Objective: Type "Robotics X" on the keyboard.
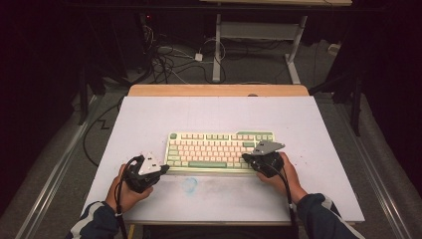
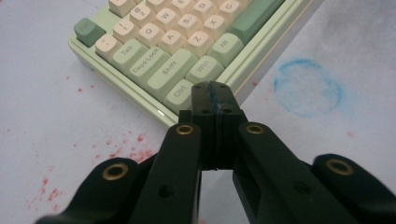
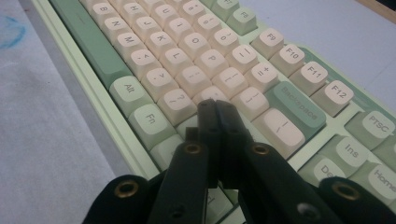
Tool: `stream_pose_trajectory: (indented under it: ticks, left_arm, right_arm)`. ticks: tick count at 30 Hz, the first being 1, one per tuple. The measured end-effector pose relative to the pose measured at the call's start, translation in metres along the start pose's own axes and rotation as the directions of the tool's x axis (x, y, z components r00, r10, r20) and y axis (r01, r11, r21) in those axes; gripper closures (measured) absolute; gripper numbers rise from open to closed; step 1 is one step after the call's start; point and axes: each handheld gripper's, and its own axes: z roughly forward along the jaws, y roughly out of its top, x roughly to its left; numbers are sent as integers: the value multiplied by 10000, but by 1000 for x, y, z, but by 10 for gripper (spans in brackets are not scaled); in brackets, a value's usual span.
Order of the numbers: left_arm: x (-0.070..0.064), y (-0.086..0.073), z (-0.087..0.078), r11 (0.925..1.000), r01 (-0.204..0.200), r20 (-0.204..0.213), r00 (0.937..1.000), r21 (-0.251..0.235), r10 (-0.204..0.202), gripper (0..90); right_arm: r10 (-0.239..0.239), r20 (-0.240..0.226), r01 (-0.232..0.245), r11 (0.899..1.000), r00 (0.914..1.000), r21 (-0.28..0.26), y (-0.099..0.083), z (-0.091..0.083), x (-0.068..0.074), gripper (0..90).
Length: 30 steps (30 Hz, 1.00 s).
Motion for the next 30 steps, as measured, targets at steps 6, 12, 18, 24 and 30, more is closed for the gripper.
stream_pose_trajectory:
  ticks: [6, 12, 18, 24, 30]
  left_arm:
    - [0, 12, 13, 9999, 167, 77, 9998, 43, -167, 876]
    - [-9, 22, 31, 9996, -116, 269, 9996, 260, 109, 876]
    - [-16, 28, 50, 9986, -272, 407, 9989, 446, 253, 876]
    - [-23, 30, 62, 9967, -434, 596, 9974, 679, 394, 876]
    - [-25, 29, 71, 9927, -626, 712, 9959, 1034, 554, 876]
  right_arm:
    - [-24, 25, 24, 10000, 10000, -19, 0, 0, 0, 900]
    - [-45, 48, 45, 10000, 10000, -28, 0, 1, 1, 900]
    - [-129, 138, 129, 9999, 9998, -5, 0, 1, 2, 900]
    - [-88, 163, 89, 10000, 9998, -26, 0, 1, 2, 900]
    - [-87, 118, 87, 10000, 9999, -45, 0, 1, 2, 900]
